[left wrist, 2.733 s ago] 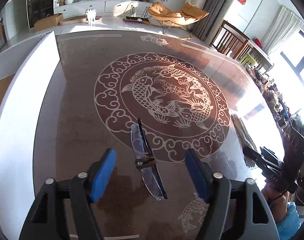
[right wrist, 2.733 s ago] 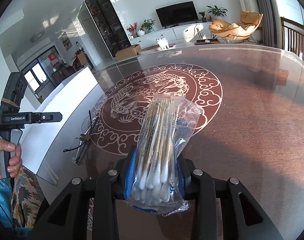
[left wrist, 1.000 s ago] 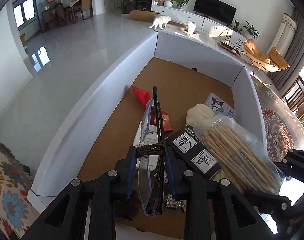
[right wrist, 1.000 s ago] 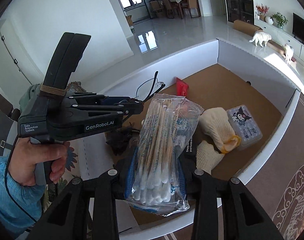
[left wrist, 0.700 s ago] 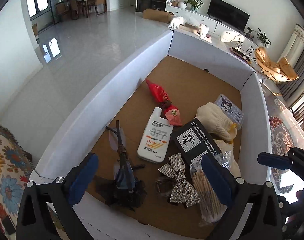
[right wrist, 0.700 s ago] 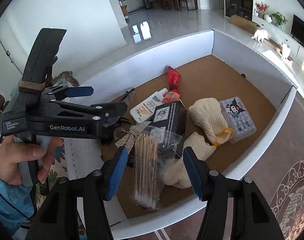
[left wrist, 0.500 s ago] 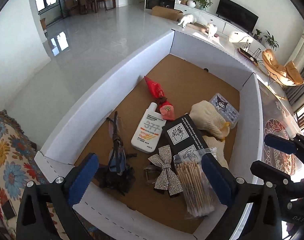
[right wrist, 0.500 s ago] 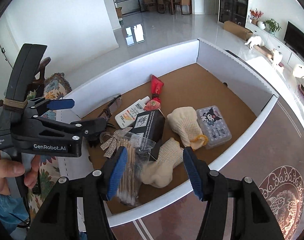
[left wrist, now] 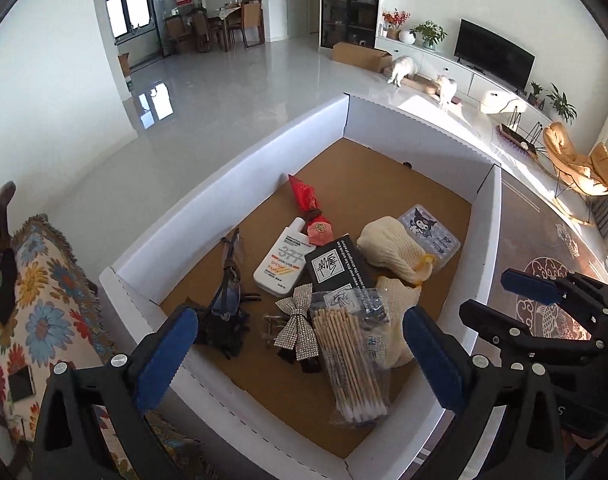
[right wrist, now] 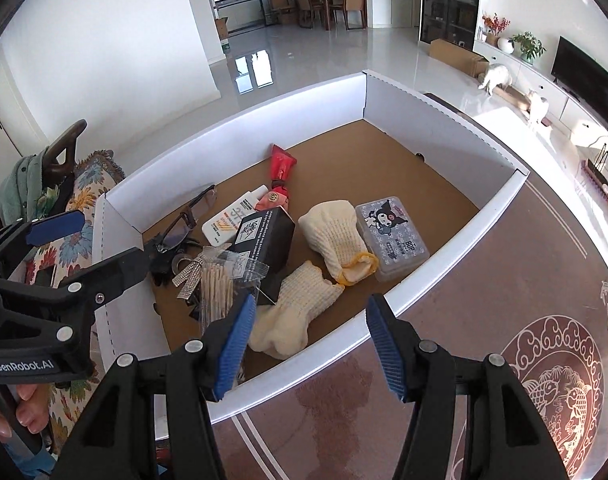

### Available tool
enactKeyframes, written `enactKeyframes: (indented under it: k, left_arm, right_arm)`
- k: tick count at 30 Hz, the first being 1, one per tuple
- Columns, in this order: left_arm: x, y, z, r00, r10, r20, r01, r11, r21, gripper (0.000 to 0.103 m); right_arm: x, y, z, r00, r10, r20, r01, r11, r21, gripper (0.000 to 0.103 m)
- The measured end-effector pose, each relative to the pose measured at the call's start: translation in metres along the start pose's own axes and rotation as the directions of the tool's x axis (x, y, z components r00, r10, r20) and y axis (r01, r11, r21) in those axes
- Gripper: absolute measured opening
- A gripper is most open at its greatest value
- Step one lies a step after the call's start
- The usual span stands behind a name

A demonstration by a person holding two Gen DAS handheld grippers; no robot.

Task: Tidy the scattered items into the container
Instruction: 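Lower the glasses and swab bag into the container and open both grippers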

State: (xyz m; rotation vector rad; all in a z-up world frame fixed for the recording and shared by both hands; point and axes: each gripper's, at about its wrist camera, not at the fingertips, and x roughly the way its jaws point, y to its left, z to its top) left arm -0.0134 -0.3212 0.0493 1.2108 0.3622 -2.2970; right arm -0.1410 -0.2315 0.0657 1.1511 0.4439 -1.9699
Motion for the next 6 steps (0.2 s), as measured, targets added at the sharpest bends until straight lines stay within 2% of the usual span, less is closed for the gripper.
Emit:
enactKeyframes:
  k: [3, 6]
  left_arm:
    - [-0.0041, 0.0063, -0.0055, 1.000, -0.012, 0.028, 0.013, 0.999, -0.052, 0.103]
    - [-0.0071, 0.0049, -0.0076, 0.998, 0.008, 0.055, -0.006, 0.999, -0.041, 0.103]
  right_arm:
    - [0.0000, 0.0029, 0.0008, 1.000, -0.010, 0.006, 0.010, 1.000, -0.013, 0.059]
    - [-0.0007, 0.0050, 0.0033, 1.000, -0.018, 0.008, 0.019, 0.999, -0.028, 0.059]
